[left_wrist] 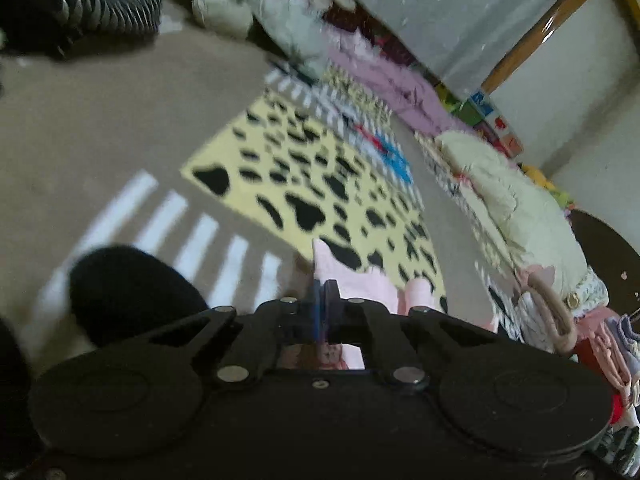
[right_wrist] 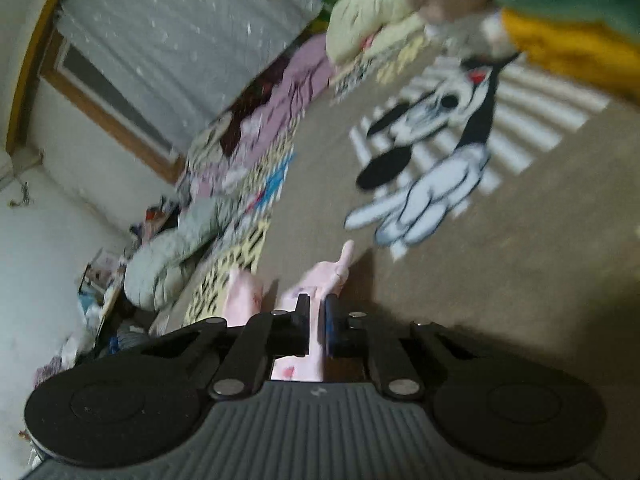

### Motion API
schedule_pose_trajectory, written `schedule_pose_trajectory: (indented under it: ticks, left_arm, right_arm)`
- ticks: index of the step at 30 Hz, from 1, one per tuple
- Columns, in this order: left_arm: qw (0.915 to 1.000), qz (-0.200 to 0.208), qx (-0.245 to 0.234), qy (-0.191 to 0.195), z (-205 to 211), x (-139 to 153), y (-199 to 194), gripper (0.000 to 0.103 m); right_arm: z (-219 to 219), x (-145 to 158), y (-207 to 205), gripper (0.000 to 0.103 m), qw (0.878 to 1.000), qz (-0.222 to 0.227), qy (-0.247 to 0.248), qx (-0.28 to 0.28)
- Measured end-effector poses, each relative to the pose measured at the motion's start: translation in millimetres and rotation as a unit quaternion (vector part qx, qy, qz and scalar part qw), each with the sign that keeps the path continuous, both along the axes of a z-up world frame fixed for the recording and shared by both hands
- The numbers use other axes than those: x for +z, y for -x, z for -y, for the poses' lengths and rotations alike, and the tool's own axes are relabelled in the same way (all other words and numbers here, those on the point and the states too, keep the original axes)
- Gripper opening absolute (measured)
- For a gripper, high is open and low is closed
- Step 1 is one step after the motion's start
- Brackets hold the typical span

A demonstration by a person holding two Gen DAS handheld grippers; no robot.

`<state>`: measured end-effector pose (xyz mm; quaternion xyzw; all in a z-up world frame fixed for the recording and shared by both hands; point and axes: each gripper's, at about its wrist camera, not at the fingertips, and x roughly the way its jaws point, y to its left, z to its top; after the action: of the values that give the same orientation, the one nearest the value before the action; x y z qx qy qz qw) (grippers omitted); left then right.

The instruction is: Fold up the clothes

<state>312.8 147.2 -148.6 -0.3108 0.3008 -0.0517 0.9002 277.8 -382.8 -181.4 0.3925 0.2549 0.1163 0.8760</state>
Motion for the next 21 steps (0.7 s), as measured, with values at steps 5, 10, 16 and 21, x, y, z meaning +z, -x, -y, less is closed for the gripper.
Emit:
schedule_pose_trajectory:
  ticks: [5,10,16,21]
  left_arm:
    - [0.9988,0.009,0.027,-0.039,-26,16,36,0.000]
    - [0.9956,0.001,0.070,-0.062,-62,19,72,0.000]
    - [0.9863,-0.031,0.154,-0.051,-108,1,106,0.000]
    - [0.9831,-0.033,0.175,-0.041,-124,-7,130,0.000]
  right_arm:
    - [26,10,24,0.008,0.999,0.009,0.005,-0.034]
    - [46,6,43,0.008,0.999,0.001,0.001,-0.048]
    - [36,-10,12,0.053,0.999,-0.047,-0.006,-0.024]
    - [23,-9,-5,0.056,0.999,-0.040,-0.005,-0.013]
